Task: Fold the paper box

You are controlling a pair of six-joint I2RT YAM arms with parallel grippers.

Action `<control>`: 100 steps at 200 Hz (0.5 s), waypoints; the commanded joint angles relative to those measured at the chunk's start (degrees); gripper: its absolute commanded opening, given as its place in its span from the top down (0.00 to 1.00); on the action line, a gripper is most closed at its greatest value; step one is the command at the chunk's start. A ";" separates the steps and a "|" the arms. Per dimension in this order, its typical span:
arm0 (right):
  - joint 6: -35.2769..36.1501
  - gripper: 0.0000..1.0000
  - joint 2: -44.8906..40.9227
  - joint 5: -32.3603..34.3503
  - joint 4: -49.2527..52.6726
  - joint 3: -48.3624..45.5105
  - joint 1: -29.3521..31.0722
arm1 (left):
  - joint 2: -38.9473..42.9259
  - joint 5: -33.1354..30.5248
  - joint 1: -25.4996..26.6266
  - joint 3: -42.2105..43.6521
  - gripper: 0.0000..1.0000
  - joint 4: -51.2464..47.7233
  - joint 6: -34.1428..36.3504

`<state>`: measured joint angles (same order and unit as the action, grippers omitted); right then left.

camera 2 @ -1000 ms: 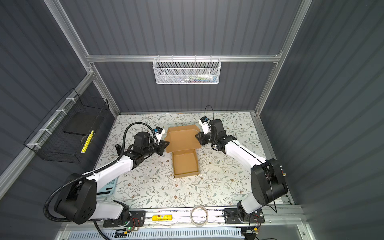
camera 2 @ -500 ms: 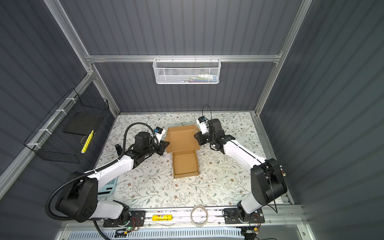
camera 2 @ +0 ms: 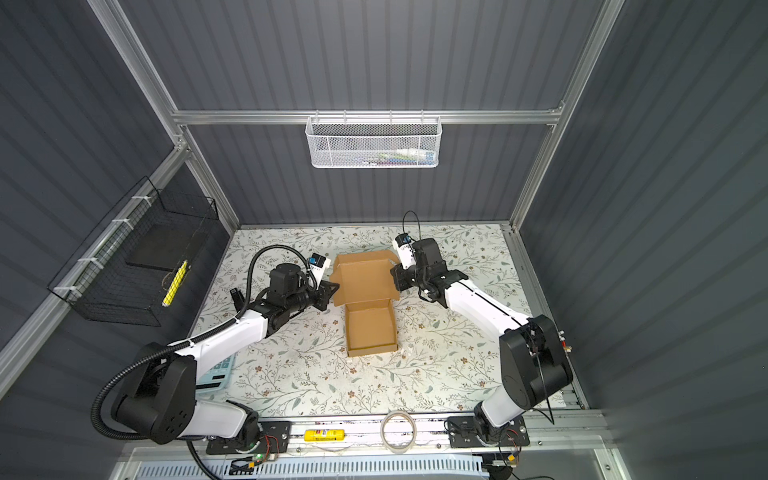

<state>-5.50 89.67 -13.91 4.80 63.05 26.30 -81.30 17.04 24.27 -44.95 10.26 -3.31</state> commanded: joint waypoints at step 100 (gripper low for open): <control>1.70 0.92 0.07 1.33 2.57 2.17 0.87 | 0.80 -0.68 -0.37 -4.64 0.72 -2.22 -0.65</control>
<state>-4.64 89.67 -13.30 6.11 63.46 26.74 -81.30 16.53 24.27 -47.31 9.41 -4.12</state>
